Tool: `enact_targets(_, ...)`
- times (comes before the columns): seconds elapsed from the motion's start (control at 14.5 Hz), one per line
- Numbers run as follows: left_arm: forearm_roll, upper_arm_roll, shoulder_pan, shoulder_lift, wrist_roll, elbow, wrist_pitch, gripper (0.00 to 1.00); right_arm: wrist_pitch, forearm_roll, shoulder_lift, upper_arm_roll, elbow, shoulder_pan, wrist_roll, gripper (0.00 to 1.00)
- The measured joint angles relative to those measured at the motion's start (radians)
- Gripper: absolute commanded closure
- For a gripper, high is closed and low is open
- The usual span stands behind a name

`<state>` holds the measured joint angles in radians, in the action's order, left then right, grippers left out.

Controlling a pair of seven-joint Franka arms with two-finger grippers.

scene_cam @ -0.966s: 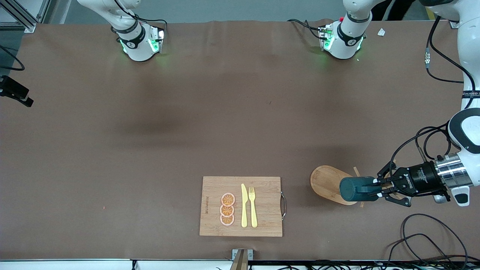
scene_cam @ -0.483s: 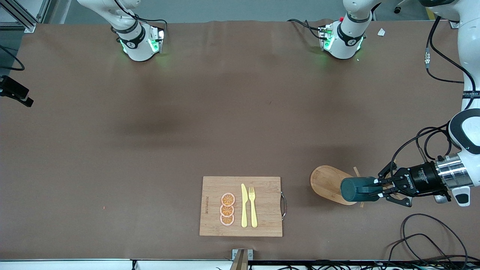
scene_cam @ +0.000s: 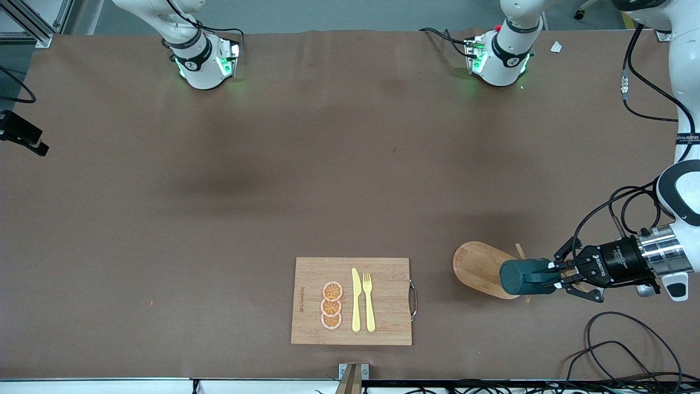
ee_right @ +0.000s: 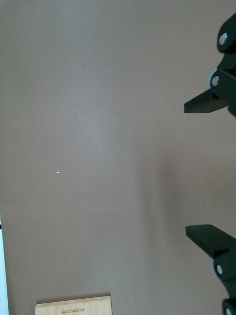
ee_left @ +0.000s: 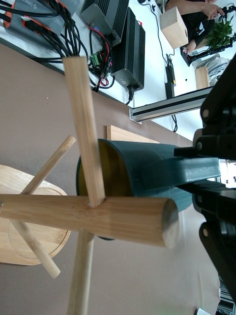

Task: Pass cup and hang on rack
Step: 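Tilt the mug and hook its handle onto a rack peg, then open the left gripper to release the mug handle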

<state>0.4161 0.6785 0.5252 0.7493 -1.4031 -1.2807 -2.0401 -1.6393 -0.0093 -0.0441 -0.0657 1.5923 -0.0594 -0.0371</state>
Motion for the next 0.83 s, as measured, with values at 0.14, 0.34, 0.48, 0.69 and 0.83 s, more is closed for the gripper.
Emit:
enact_targets(0.14,0.0,0.0,0.0,0.0,0.0,0.0,0.0,0.0,0.0,0.0,0.0,0.0,0.0,0.0,0.0,0.0)
enact_targets(0.34,-0.007,0.001,-0.003,0.0,0.002,0.002,0.0,0.0,0.0,0.0,0.0,0.0,0.0,0.0,0.0,0.0)
enact_targets(0.48,-0.019,0.006,-0.003,-0.002,0.006,0.007,0.0,0.0,0.0,0.0,0.0,0.0,0.0,0.0,0.0,0.0)
enact_targets(0.69,-0.082,0.034,-0.002,-0.029,0.032,0.021,0.045,0.0,0.0,0.0,0.0,0.0,0.0,0.0,0.0,0.0)
enact_targets(0.83,-0.175,0.065,-0.003,-0.073,0.092,0.026,0.099,0.0,0.0,0.0,0.0,0.0,0.0,0.0,0.0,0.0)
